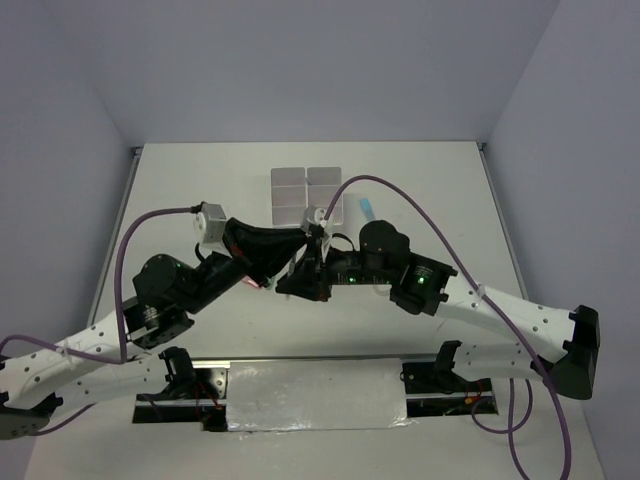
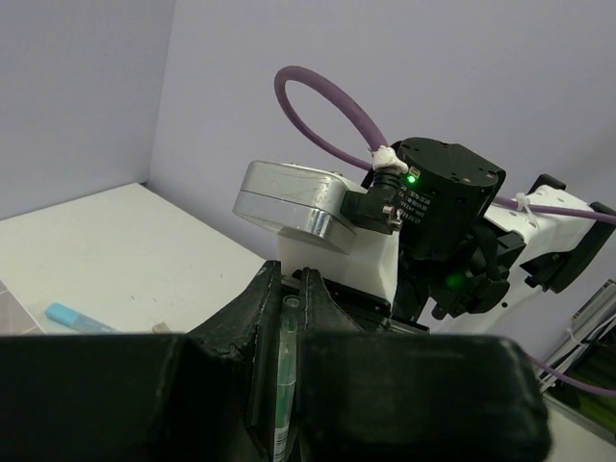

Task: Sort the stationery into containers
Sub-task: Close the pen cap on the pen, then place the pen in the storage box.

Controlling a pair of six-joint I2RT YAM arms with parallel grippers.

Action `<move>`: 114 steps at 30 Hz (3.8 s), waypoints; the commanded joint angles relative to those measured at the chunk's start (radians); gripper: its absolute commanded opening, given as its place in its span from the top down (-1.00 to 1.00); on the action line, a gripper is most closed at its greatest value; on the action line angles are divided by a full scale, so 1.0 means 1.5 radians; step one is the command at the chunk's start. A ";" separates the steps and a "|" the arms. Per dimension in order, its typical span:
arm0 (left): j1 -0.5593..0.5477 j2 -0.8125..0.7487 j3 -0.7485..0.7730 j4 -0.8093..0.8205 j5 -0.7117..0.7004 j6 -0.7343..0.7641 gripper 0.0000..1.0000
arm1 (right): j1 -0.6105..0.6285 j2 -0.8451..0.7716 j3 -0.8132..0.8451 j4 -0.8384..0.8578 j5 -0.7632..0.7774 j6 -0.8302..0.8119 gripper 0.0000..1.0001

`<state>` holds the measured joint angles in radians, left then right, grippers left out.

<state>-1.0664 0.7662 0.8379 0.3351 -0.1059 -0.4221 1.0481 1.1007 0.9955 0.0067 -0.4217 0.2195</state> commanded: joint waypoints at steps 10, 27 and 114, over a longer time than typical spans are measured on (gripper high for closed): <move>-0.024 -0.056 -0.030 -0.143 0.074 -0.025 0.33 | -0.009 -0.006 0.013 0.167 0.084 0.023 1.00; -0.024 -0.066 -0.043 -0.149 0.056 0.003 1.00 | 0.001 0.013 0.020 0.115 0.043 0.003 0.51; -0.045 -0.103 0.075 -0.656 -0.503 -0.213 -0.99 | -0.302 0.518 0.110 0.571 0.411 -0.188 0.97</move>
<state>-1.1240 0.6304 0.9421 -0.6765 -0.8661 -0.7616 0.5930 1.8801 1.1770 0.7555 0.2165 -0.0887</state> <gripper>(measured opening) 0.993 0.133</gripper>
